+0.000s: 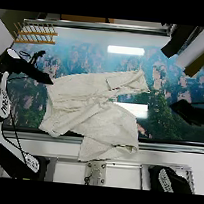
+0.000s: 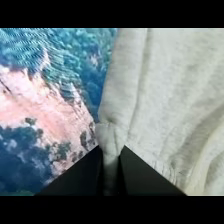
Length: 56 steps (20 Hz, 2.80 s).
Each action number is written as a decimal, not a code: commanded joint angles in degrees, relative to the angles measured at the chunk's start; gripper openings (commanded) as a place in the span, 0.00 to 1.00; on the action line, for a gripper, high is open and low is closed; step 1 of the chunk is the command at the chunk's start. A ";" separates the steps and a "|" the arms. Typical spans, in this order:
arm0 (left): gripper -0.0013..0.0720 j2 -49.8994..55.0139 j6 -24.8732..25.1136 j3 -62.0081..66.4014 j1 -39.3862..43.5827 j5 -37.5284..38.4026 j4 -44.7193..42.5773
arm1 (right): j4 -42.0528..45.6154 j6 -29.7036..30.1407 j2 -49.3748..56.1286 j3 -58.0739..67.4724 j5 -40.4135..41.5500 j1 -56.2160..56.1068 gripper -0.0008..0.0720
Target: Fold the clothes and pants, and hang the long-sleeved shirts on hangers.
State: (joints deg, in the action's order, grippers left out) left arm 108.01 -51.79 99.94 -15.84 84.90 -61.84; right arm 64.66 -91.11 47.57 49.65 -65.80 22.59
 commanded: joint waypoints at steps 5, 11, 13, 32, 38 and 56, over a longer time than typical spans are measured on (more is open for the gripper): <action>0.05 -2.43 -1.20 1.70 0.09 -1.70 -0.07 | -1.81 9.51 32.20 17.35 17.20 -11.63 0.82; 0.05 -2.43 -1.18 1.70 0.09 -1.99 -0.04 | -1.95 14.53 52.70 36.85 16.57 -25.00 0.82; 0.05 -2.43 -1.18 1.70 0.09 -2.01 -0.04 | -1.95 7.41 55.67 39.80 17.25 -28.87 0.82; 0.05 -9.79 -5.64 -7.04 -7.58 0.37 -0.07 | 30.23 -3.23 37.13 35.36 1.73 -18.78 0.05; 0.05 -13.88 -4.04 -16.83 -6.10 -1.99 0.00 | 28.52 -3.50 33.99 34.07 4.66 -8.96 0.05; 0.05 -13.86 -4.09 -16.74 -1.88 -8.44 0.04 | 22.16 -11.50 39.98 33.05 6.21 3.85 0.84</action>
State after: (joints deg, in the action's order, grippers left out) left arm 94.13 -55.88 83.22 -17.76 76.62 -61.82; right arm 91.31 -106.48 86.32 83.31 -52.18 22.41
